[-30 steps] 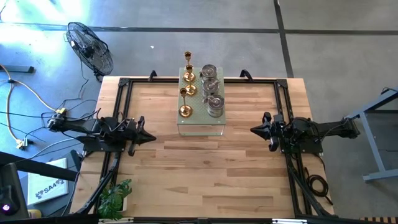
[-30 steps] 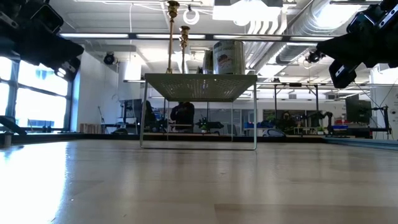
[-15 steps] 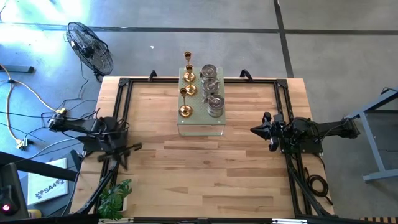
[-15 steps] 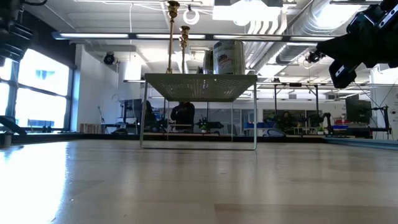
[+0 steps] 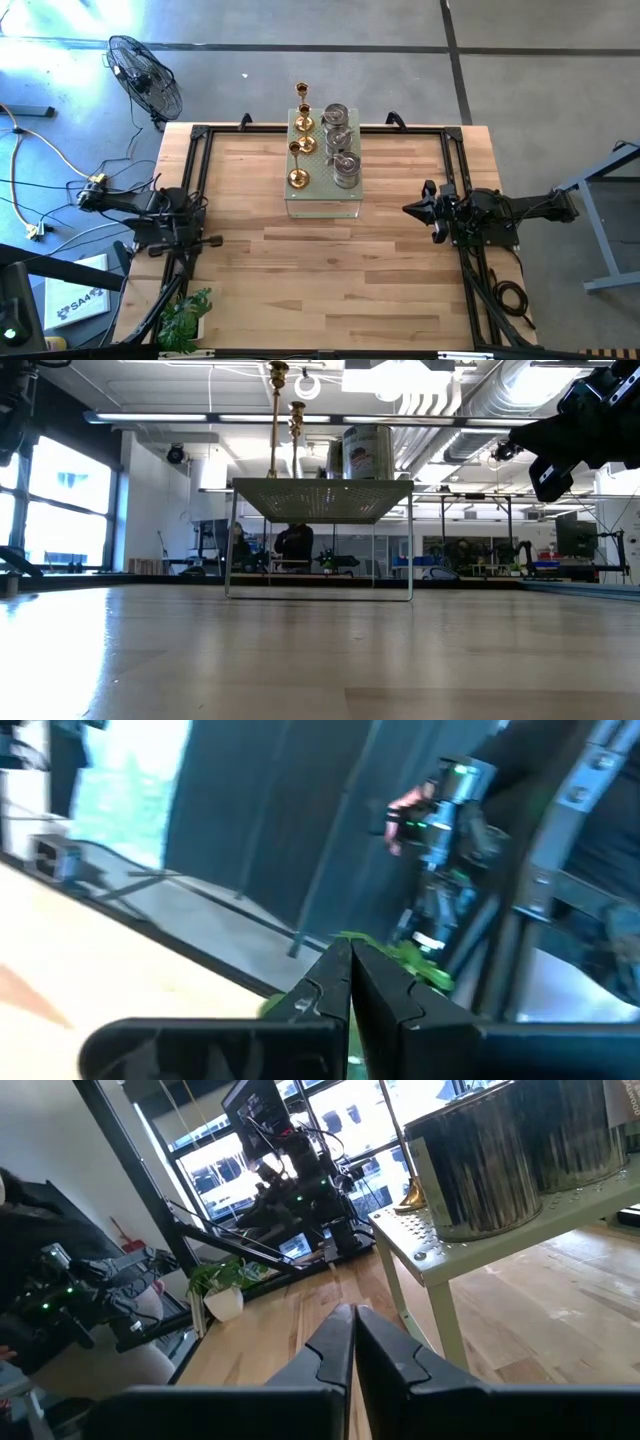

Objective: Pick & Place candle stick holders
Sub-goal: Return to Home Position

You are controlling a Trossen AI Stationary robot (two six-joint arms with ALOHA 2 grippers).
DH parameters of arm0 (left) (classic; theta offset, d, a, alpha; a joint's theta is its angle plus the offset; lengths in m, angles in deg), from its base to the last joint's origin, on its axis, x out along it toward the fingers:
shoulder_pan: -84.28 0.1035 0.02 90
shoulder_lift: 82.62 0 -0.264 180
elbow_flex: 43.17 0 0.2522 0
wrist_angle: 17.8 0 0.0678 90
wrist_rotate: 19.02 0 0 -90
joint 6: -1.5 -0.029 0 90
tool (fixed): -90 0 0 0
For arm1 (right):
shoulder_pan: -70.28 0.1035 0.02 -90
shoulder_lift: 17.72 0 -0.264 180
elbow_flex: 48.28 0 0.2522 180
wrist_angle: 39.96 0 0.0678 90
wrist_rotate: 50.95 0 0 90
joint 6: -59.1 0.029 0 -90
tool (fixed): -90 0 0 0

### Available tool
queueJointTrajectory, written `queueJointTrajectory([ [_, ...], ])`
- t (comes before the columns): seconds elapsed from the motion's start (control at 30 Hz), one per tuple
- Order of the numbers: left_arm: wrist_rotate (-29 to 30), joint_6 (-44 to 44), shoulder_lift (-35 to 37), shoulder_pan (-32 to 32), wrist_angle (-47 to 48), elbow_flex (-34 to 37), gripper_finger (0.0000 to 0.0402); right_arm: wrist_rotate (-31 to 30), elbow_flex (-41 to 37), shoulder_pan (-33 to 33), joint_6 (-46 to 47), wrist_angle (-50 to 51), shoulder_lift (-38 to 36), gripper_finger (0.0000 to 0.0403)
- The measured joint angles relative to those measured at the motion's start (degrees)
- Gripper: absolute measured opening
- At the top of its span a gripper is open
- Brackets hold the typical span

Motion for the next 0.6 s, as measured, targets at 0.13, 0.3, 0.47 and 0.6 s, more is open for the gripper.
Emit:
queueJointTrajectory([
  [0.13, 4.09, -0.01, 0.0, 0.0, 0.0, -0.03, 0.0005, 0.0, 0.0, 0.0, 0.0, 0.01, 0.0, 0.0008],
  [0.3, 9.81, -0.01, 0.0, 0.02, -0.01, -0.07, 0.0005, 0.0, 0.0, 0.01, 0.0, 0.01, 0.0, 0.0005],
  [0.47, 22.47, -0.04, 0.0, 0.04, -0.78, -0.09, 0.0005, 0.0, -0.02, 0.01, 0.0, 0.01, 0.02, 0.0007],
  [0.6, 37.64, 1.85, 0.0, 0.04, -0.45, -0.11, 0.0005, 0.0, -0.02, 0.0, 0.01, 0.01, 0.02, 0.0007],
])
